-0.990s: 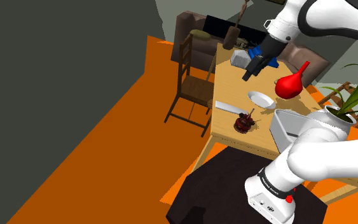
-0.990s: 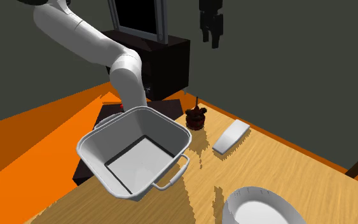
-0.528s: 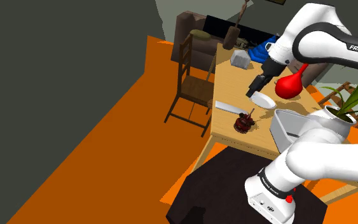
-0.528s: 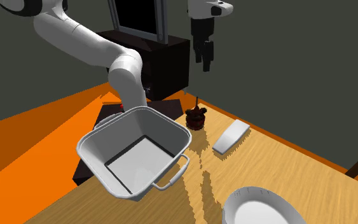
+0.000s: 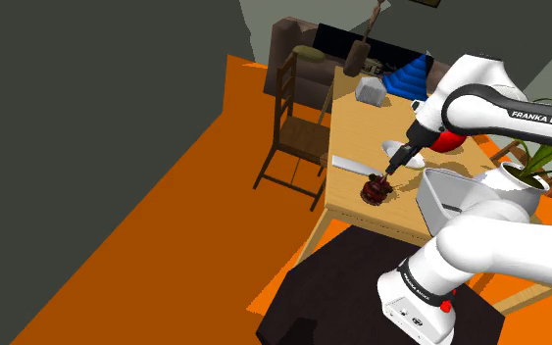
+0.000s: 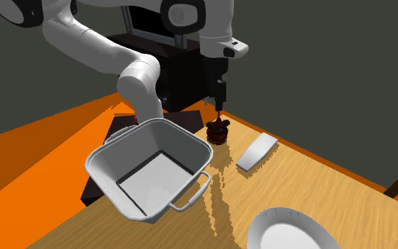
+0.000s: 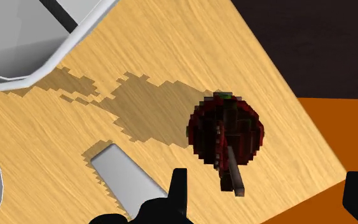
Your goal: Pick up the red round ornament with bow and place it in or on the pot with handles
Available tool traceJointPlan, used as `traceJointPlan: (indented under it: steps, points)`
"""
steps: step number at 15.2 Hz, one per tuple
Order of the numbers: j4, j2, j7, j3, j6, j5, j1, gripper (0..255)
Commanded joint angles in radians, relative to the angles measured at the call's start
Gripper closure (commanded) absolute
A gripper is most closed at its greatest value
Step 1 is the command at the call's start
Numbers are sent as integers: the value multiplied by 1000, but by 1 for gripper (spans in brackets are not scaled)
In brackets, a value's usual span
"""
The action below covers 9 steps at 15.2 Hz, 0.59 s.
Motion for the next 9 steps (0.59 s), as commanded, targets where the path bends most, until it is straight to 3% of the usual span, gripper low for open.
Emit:
traceJointPlan:
  steps: [1, 9]
  points:
    - [-54, -13, -27, -36, 35, -42, -39, 0]
    - [-132, 46, -24, -69, 170, -79, -56, 0]
